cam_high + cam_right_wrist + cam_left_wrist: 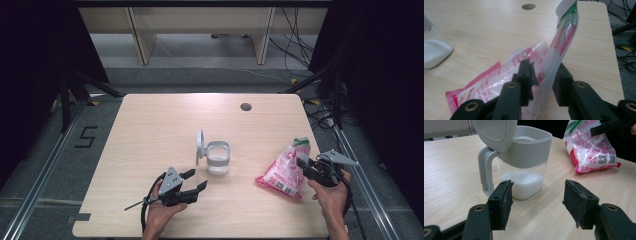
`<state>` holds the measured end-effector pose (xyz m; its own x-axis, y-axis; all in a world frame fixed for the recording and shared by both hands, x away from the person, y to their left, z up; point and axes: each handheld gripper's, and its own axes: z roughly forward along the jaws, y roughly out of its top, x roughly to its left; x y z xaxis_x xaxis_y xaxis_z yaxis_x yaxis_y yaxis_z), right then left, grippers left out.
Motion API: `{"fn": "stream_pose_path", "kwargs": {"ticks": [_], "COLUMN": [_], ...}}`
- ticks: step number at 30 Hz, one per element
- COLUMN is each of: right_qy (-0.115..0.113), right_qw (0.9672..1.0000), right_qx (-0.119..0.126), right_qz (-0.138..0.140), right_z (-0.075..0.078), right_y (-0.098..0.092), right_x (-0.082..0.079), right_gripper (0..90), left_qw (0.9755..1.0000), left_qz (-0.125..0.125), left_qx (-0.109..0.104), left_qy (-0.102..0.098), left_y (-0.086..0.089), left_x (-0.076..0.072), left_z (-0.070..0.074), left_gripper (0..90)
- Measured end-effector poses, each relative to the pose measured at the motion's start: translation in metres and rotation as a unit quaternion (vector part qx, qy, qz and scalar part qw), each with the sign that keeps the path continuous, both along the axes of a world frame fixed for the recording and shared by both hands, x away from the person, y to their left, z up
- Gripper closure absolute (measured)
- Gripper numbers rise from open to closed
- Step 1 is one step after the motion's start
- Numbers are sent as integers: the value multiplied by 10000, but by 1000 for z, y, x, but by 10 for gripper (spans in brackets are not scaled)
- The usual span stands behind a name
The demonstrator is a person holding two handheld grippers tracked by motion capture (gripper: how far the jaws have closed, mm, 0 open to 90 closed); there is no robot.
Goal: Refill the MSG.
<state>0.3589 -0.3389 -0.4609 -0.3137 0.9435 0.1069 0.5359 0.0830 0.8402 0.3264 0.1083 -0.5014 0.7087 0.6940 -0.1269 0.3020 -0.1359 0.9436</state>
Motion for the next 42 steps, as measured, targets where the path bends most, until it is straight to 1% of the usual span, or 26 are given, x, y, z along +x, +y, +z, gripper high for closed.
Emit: {"fn": "stream_pose_path", "kwargs": {"ticks": [1, 3, 4, 5, 6, 7, 8, 9, 11, 16, 17, 18, 19, 22, 25, 26, 27, 28, 34, 35, 36, 37, 38, 40, 41, 42], "right_qy": [-87, -20, -135, -24, -118, -59, -155, -79, -108, -206, -177, -239, -179, -300, -451, -518, -600, -533, -602, -474, -564, -432, -474, -295, -414, -409], "right_qw": [9999, 10000, 9999, 10000, 9996, 9994, 9992, 9987, 9981, 9978, 9968, 9974, 9961, 9952, 9953, 9952, 9951, 9959, 9979, 9982, 9981, 9986, 9981, 9980, 9975, 9973], "right_qx": [-75, -40, -93, -27, -143, -45, -158, 38, 71, -61, 30, -59, 47, -51, 32, -29, -19, 130, 232, 360, 156, 192, 151, 291, 198, 256], "right_qz": [73, 42, 17, -65, -199, -324, -333, -496, -606, -625, -779, -680, -859, -933, -856, -827, -788, -723, -21, 19, 210, 250, 374, 477, 536, 561], "right_z": [0, 0, -1, 0, 0, 1, 1, 3, 4, 6, 6, 7, 8, 12, 17, 19, 19, 21, 17, 16, 14, 13, 12, 11, 9, 8], "right_y": [-3, -3, -4, -3, -4, -3, -5, -3, -4, -11, -9, -12, -8, -7, -5, -5, -3, 1, 24, 32, 33, 37, 40, 47, 48, 51], "right_x": [1, 0, 1, -1, -1, -3, -3, -6, -9, -16, -18, -19, -21, -23, -29, -29, -30, -32, -31, -33, -30, -32, -31, -34, -32, -33], "right_gripper": [678, 673, 650, 617, 576, 555, 533, 516, 489, 461, 453, 454, 453, 443, 440, 436, 432, 430, 423, 415, 411, 410, 408, 405, 400, 397], "left_qw": [10000, 10000, 10000, 10000, 10000, 10000, 10000, 10000, 10000, 10000, 9999, 9999, 9999, 9999, 9998, 9998, 9998, 9998, 9997, 9996, 9996, 9996, 9996, 9995, 9996, 9995], "left_qz": [14, 25, 30, 20, 41, 33, 46, 57, 74, 94, 109, 159, 152, 160, 194, 143, 171, 173, 260, 277, 272, 282, 271, 308, 259, 271], "left_qx": [2, 42, 16, 21, 19, -13, -25, -10, 26, -9, -11, -4, 2, -28, -48, 58, 31, 102, -2, 52, 55, 55, 62, 26, 113, 146], "left_qy": [6, 9, -10, 0, 8, -7, -13, -17, 8, -6, -14, 11, -8, -16, -29, -118, -70, -59, -13, 7, 10, 1, -15, -8, -67, -68], "left_y": [0, 1, 2, 3, 3, 4, 4, 5, 6, 9, 10, 10, 12, 14, 16, 19, 19, 20, 21, 22, 22, 22, 23, 23, 24, 24], "left_x": [0, 0, 1, 1, 1, 1, 2, 2, 2, 3, 4, 3, 4, 5, 6, 7, 7, 7, 9, 10, 10, 10, 11, 12, 13, 14], "left_z": [0, 0, -1, 0, 0, 0, 0, 0, 1, 2, 2, 2, 2, 3, 4, 5, 5, 5, 6, 7, 7, 8, 8, 9, 10, 10], "left_gripper": [395, 395, 395, 395, 395, 395, 395, 395, 395, 397, 397, 398, 398, 399, 402, 402, 402, 402, 405, 406, 409, 413, 415, 424, 432, 439]}}
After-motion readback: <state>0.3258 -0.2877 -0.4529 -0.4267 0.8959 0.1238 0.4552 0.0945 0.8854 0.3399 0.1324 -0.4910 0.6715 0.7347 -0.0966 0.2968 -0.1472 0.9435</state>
